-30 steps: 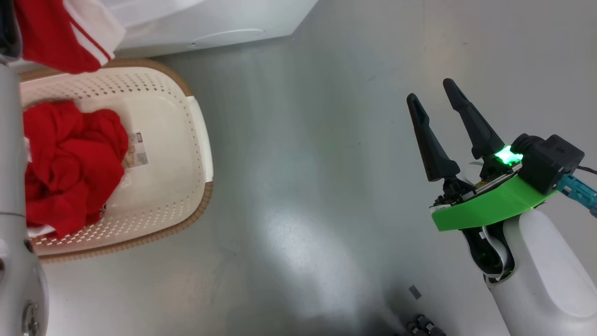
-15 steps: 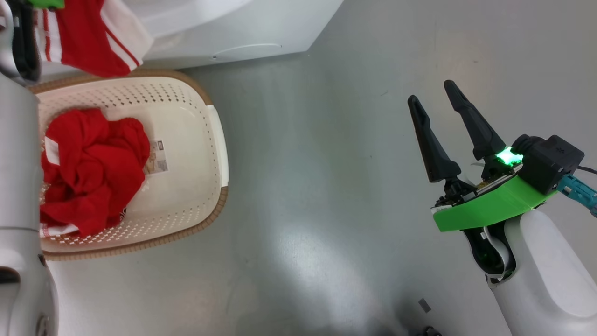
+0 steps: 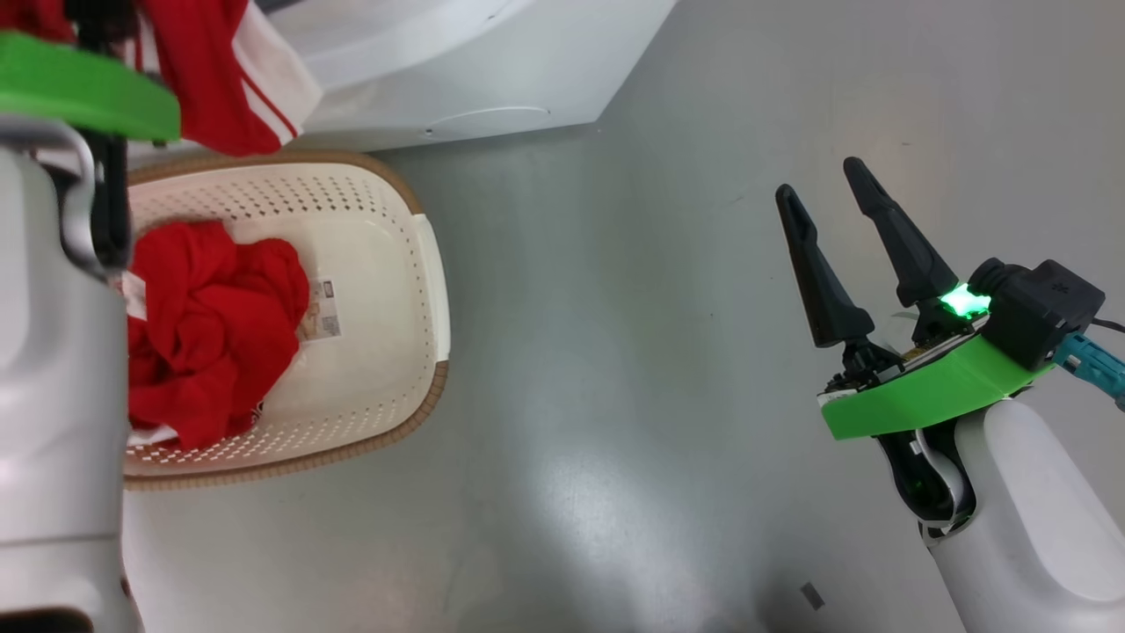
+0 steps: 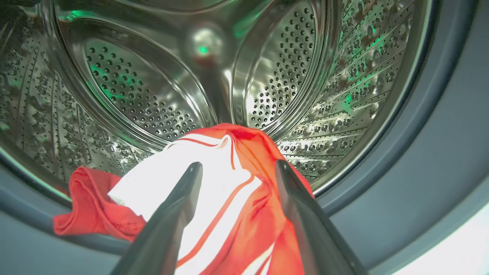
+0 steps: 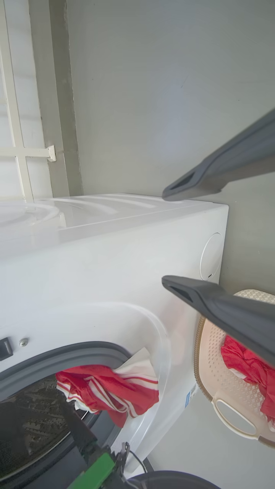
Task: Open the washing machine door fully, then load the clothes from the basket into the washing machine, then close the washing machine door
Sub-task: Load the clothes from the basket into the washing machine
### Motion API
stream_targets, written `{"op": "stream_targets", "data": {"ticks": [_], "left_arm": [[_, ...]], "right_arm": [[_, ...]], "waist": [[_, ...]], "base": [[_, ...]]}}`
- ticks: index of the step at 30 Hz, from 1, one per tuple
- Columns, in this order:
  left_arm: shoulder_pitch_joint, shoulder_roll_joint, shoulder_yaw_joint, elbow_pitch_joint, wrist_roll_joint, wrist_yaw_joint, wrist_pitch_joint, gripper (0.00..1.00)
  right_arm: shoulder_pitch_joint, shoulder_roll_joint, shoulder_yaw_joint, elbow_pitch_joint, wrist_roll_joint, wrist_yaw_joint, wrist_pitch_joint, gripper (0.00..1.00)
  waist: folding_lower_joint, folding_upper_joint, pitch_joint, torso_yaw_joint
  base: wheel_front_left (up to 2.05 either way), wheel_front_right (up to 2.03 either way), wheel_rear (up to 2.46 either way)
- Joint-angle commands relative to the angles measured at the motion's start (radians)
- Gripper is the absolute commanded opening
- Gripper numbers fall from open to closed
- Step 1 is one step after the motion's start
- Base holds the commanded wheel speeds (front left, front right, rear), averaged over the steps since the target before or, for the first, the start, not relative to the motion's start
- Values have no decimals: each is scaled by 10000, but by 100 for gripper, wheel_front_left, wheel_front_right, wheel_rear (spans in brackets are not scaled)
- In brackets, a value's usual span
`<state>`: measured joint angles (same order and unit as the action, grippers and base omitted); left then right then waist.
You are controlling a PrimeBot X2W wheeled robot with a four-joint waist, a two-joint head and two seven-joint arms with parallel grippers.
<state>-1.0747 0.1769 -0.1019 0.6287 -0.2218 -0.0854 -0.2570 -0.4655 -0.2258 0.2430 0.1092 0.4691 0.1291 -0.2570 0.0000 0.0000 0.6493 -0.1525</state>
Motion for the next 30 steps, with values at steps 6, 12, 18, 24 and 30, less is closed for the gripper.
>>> {"op": "stream_targets", "data": {"ticks": [6, 12, 18, 24, 30], "left_arm": [[1653, 447, 254, -1860, 102, -61, -47, 100], [3118, 371, 484, -3450, 120, 42, -47, 100], [4319, 189, 671, -4484, 147, 147, -47, 100], [5603, -196, 1057, -5733, 141, 152, -47, 100], [6693, -694, 1446, -6600, 190, -8, -47, 100]], "right_arm": [[440, -36, 11, -255, 67, 16, -48, 100], [471, -80, -39, -306, 105, 16, -48, 100], [437, -90, -58, -353, 153, 16, -48, 100], [457, -82, -222, -475, 217, 16, -48, 100], [510, -100, -394, -610, 198, 16, -48, 100]], "waist": [[0, 0, -91, 209], [0, 0, -92, 308], [0, 0, -65, 342], [0, 0, -45, 380], [0, 0, -23, 444]], "base": [[0, 0, 0], [0, 0, 0], [0, 0, 0], [0, 0, 0], [0, 0, 0]]}}
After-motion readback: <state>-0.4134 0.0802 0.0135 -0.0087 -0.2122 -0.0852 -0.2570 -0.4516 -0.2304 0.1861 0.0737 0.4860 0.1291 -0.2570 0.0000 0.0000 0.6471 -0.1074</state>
